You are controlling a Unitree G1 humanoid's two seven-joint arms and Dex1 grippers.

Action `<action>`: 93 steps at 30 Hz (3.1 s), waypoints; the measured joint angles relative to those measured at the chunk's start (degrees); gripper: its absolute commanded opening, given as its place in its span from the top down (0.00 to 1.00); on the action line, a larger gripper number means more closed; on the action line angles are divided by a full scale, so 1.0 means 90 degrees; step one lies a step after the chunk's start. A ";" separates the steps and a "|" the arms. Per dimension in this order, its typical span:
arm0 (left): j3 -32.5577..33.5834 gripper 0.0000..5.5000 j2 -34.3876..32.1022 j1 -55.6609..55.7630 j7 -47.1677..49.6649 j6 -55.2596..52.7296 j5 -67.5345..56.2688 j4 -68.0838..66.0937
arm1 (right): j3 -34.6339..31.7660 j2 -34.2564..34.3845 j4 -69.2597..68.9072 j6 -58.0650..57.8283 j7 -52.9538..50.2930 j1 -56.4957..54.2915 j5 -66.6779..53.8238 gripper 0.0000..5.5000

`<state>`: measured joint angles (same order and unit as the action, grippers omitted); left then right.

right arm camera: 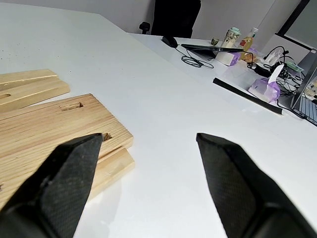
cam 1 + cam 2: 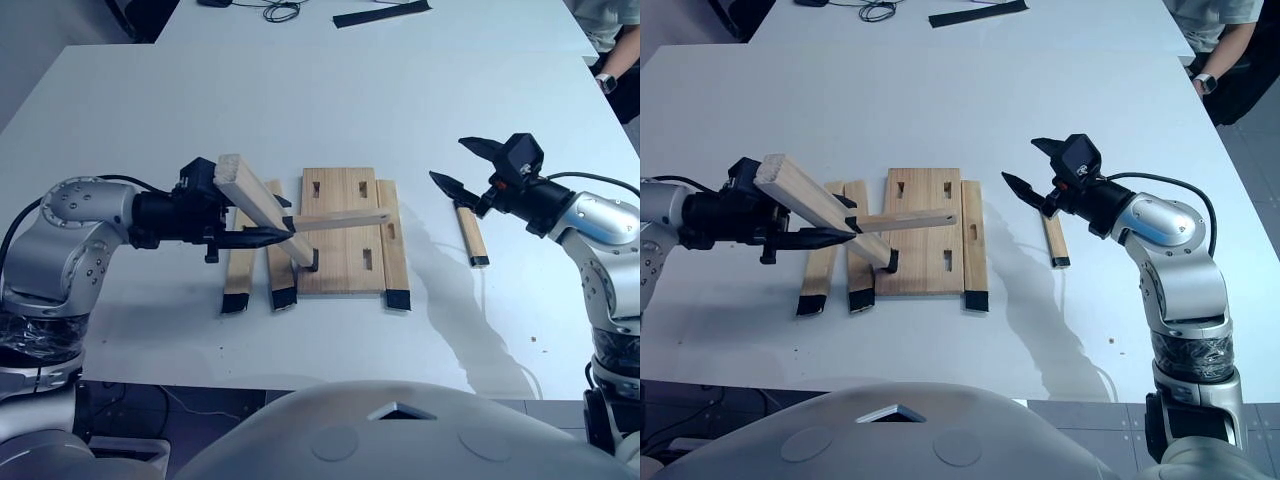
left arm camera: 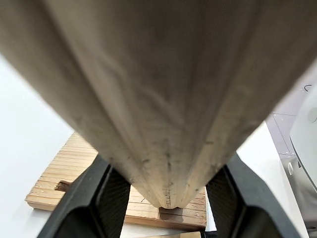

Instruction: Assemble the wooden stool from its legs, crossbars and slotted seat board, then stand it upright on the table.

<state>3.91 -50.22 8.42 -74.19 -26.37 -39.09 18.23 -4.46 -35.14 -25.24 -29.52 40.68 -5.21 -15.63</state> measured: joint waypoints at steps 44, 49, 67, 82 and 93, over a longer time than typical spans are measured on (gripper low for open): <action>-0.2050 0.33 0.0610 0.0506 0.0780 0.0775 0.2212 -0.1796 | 0.0564 -0.0102 -0.0108 0.0246 -0.0010 0.0457 0.0062 0.36; -0.0885 0.33 0.0266 0.0269 0.0970 0.0155 0.1678 -0.1039 | 0.0492 -0.0114 -0.0266 0.0246 -0.0104 0.0689 0.0062 0.36; 0.0994 0.33 0.0990 -0.1805 0.4718 -0.5712 0.1216 0.2471 | -0.0234 -0.0048 -0.1369 0.0105 -0.0889 0.2124 0.0043 0.36; 0.0756 0.33 0.0711 -0.2636 0.5129 -0.5345 0.1430 0.2236 | -0.0034 0.0033 -0.1420 0.0059 -0.1006 0.2106 0.0044 0.36; 0.0323 0.47 0.0680 -0.2173 0.4906 -0.3727 0.1698 0.0611 | 0.0054 0.0093 -0.1361 0.0059 -0.1102 0.1876 0.0128 0.36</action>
<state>6.81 -44.10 -11.14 -30.04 -59.92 -23.81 23.73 -3.97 -34.31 -37.49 -28.99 30.76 11.68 -14.48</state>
